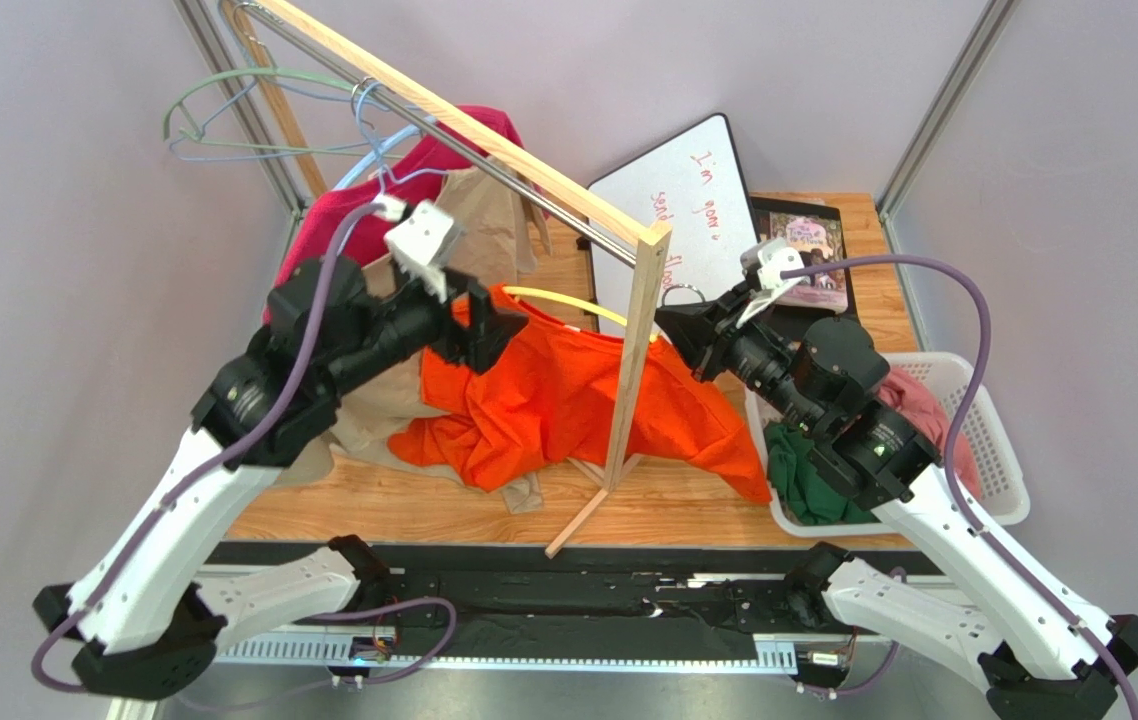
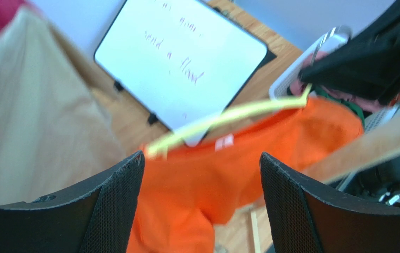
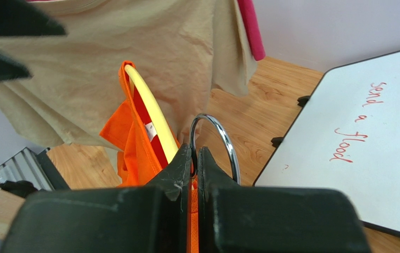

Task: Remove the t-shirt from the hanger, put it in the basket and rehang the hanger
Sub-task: Remove the tshirt from the hanger

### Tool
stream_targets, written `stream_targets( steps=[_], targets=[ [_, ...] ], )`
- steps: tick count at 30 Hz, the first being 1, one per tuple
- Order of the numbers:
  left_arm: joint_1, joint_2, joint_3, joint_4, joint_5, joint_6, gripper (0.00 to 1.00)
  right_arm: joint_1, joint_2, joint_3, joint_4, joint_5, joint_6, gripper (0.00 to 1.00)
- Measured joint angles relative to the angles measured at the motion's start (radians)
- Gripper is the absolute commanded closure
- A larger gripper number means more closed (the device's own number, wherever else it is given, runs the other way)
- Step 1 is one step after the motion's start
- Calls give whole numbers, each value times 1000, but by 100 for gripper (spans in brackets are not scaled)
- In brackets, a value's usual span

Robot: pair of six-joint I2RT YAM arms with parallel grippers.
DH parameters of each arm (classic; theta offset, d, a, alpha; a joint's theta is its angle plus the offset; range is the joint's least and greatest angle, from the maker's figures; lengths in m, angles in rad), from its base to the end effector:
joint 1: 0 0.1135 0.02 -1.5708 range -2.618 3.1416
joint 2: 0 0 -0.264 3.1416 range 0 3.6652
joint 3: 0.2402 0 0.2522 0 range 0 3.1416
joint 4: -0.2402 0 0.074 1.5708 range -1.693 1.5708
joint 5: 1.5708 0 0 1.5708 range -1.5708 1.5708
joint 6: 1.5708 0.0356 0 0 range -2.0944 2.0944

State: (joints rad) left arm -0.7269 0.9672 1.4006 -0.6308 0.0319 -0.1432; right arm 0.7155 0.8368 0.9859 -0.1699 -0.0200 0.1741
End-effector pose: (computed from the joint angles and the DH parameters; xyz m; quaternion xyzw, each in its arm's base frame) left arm 0.1298 -0.1170 0.4667 0.2322 0.7376 -0.2784 0.5697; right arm 0.1400 0.1226 0.4030 -0.1978 0.6865 0.3075 0.6285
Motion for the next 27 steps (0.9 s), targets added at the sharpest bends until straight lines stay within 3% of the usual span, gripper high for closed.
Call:
stream_targets(
  steps=[6,13,23,27],
  targets=[
    [0,288,278,-5,164,170,16,-1,3,0,2,-86,-19,100],
    [1,384,358,-44,383,307,18,-3,5,3,-10,-113,-39,100],
    [1,312,45,-11,396,276,17,-3,35,21,-16,-127,-40,100],
    [1,267,-12,26,374,255,24,-3,48,23,-15,-147,-38,100]
  ],
)
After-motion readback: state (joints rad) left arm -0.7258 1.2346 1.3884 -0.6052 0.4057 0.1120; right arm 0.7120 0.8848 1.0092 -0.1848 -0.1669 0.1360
